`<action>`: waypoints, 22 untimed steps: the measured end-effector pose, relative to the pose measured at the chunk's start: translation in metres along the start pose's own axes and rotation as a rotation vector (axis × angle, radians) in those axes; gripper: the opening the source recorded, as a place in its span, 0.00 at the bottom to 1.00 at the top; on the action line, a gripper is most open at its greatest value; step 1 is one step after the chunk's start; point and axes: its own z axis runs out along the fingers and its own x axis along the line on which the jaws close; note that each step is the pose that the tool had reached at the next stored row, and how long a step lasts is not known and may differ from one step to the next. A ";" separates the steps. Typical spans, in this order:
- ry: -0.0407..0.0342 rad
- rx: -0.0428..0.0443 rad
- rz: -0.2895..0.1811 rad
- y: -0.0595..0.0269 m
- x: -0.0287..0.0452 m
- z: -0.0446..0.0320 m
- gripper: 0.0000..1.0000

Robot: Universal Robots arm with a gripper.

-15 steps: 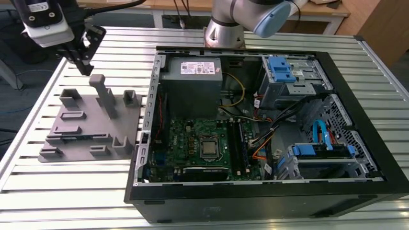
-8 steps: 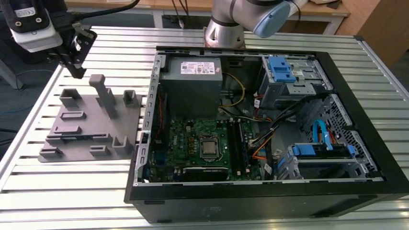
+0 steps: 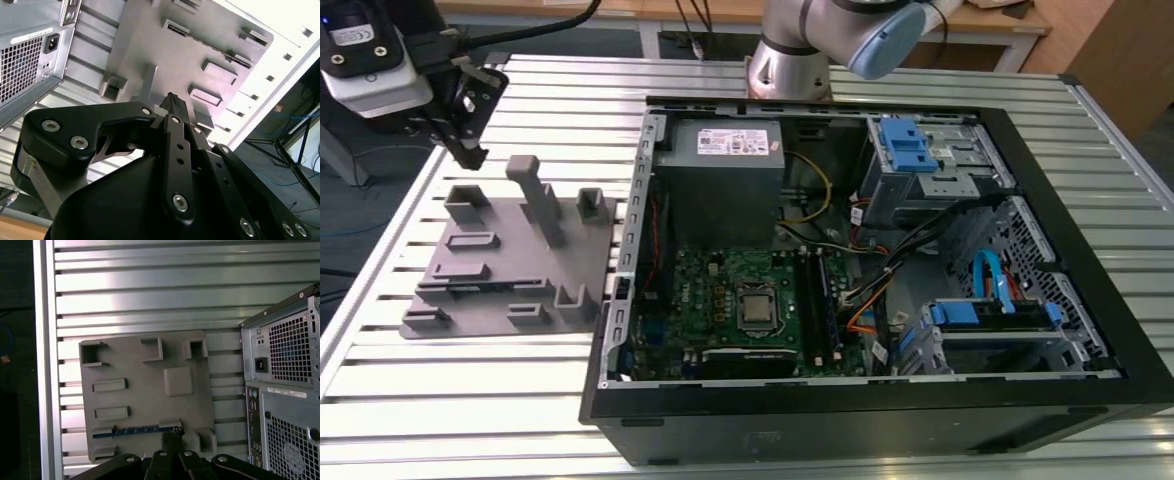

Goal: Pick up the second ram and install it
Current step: 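Reach for the second ram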

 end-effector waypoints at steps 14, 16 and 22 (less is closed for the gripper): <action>0.0001 0.0001 0.000 -0.0084 0.0226 0.0063 0.11; 0.0000 0.0000 0.000 -0.0099 0.0265 0.0073 0.11; 0.0001 0.0001 0.000 -0.0140 0.0374 0.0100 0.11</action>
